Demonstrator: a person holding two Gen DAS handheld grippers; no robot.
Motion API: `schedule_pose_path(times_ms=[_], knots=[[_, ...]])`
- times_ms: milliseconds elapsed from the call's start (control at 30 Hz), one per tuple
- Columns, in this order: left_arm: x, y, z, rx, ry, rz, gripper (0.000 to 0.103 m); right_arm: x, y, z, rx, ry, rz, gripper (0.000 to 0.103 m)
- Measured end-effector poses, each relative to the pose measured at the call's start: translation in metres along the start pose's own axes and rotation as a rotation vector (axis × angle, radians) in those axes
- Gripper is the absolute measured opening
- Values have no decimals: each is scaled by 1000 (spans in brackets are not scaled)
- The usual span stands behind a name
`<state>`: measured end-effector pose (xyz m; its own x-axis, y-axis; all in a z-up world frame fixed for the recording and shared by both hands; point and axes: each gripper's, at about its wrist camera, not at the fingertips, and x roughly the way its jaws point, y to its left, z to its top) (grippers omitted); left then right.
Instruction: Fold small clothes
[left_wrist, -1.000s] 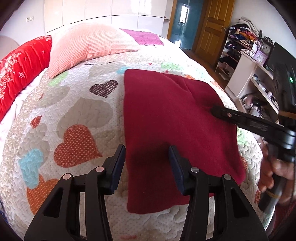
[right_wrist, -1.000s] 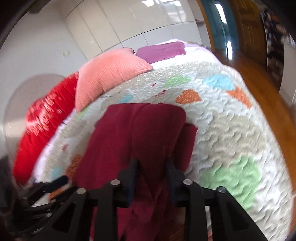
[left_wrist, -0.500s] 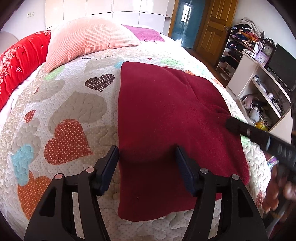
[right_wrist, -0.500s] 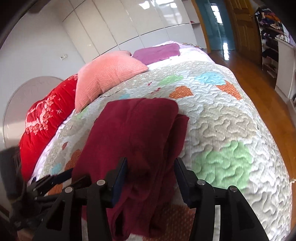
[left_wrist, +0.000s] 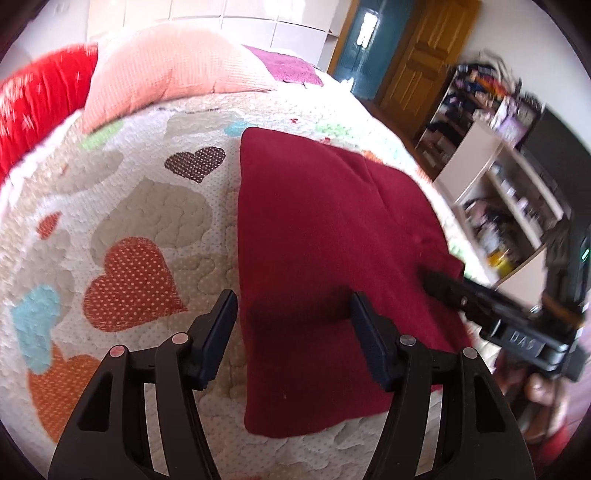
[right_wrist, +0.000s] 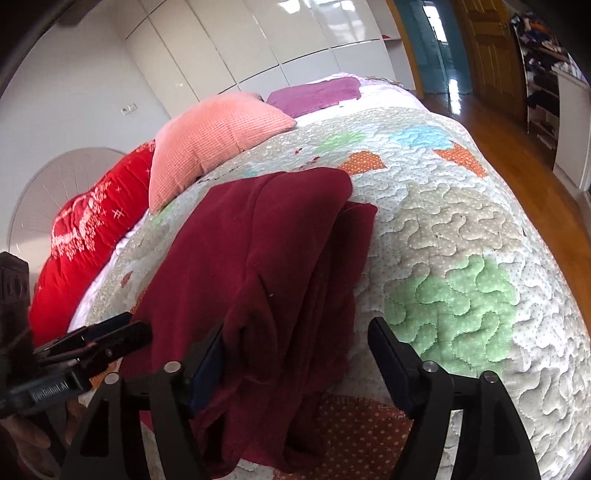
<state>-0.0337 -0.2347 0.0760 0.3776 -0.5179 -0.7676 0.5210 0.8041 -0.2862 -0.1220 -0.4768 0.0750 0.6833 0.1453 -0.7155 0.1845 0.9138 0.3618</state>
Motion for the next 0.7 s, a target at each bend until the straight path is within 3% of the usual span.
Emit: schedule_pose_path(times_ms=[167, 333, 367, 433, 533, 700], knots=[[19, 14, 7, -82, 19, -131, 80, 18, -13, 4, 61, 13, 68, 84], [52, 24, 6, -162, 90, -229, 82, 40, -10, 9, 73, 22, 142, 84], [53, 25, 5, -168, 88, -238, 82, 44, -8, 10, 74, 23, 153, 81], [51, 24, 5, -159, 83, -232, 77, 47, -2, 11, 70, 27, 163, 64], [39, 22, 3, -148, 64, -217, 62, 40, 8, 13, 44, 22, 143, 48], [-14, 13, -20, -99, 23, -177, 59, 14, 33, 3, -3, 38, 204, 45]])
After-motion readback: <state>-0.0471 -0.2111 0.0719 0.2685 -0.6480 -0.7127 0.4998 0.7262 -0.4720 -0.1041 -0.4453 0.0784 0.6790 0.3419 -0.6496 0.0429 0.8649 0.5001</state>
